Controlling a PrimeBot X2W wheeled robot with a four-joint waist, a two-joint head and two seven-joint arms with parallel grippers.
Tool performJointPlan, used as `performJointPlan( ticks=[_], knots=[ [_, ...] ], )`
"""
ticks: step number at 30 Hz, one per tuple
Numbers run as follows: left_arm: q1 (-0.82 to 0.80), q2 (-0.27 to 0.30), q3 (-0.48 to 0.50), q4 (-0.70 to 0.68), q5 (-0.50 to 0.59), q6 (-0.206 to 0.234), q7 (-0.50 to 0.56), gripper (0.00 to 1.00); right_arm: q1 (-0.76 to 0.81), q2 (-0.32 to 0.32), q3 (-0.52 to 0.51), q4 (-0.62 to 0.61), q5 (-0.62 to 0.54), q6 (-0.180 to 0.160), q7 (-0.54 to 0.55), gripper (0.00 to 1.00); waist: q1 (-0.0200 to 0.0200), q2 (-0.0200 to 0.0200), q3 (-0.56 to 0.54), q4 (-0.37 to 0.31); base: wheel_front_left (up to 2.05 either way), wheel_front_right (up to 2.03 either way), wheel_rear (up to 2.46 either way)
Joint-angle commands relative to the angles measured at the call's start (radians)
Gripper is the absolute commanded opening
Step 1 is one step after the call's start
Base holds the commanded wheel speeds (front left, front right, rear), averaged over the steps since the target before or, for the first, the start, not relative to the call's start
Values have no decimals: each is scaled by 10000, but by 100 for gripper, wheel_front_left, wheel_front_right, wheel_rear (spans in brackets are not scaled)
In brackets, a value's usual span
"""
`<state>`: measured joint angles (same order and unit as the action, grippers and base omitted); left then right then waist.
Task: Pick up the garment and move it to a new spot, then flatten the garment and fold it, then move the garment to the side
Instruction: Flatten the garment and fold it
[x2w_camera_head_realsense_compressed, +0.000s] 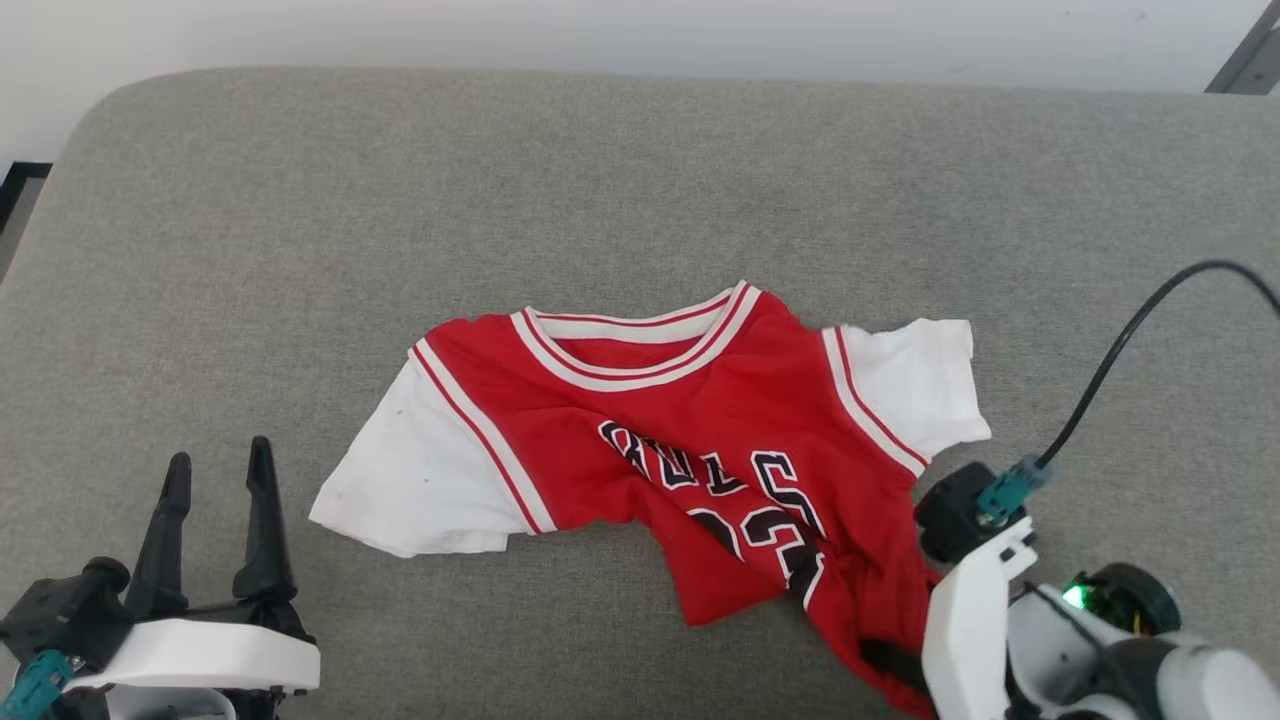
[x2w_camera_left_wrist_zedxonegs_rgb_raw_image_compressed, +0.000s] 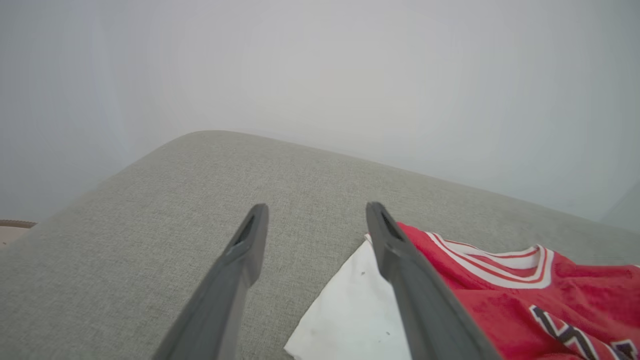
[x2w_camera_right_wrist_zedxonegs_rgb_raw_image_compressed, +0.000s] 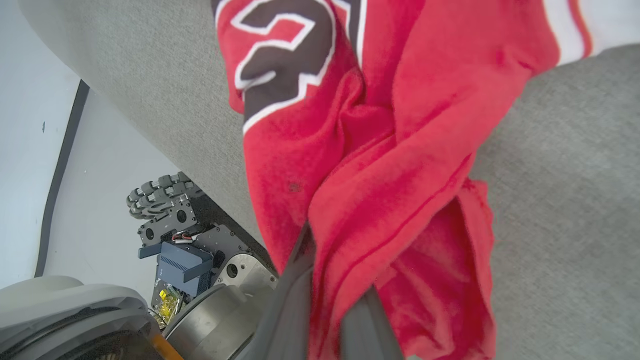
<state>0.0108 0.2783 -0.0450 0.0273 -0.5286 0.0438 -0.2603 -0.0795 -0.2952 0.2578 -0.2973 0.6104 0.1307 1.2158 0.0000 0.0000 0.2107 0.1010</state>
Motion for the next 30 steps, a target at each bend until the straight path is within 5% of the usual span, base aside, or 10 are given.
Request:
performJointPlan(
  ticks=[1, 3, 4, 5, 12, 20, 30],
  knots=[
    [9, -23, 17, 44, 106, -62, -67, 100, 188, 174, 53, 17, -197, 1, -159, 0, 0, 0, 48, 44, 0, 0, 0],
    [-57, -28, 5, 97, 118, -100, -68, 100, 250, 289, 172, 209, -378, 1, -406, 0, 0, 0, 82, 68, 0, 0, 0],
    [-111, 49, -92, 191, 143, -182, 17, 100, 249, 403, 209, 486, -557, 1, -723, 73, 0, 0, 94, 75, 0, 0, 0],
    [-147, 86, -130, 243, 136, -226, 73, 100, 231, 438, 221, 635, -602, 1, -857, 100, 0, 0, 87, 71, 0, 0, 0],
    [-404, 482, -408, 348, 81, -448, 851, 100, 42, 616, -12, 792, -633, 1, -1419, 100, 0, 0, 22, -85, 0, 0, 0],
    [-582, 1266, -599, 256, -320, -558, 2973, 100, -286, 746, -662, -253, -668, 1, -2293, 100, 0, 0, -20, -604, 0, 0, 0],
    [-604, 2006, -567, 312, -862, 47, 5770, 100, -1199, 941, -1318, -839, -1356, 1, -5654, 100, 0, 0, 147, -1235, 0, 0, 0]
  ],
)
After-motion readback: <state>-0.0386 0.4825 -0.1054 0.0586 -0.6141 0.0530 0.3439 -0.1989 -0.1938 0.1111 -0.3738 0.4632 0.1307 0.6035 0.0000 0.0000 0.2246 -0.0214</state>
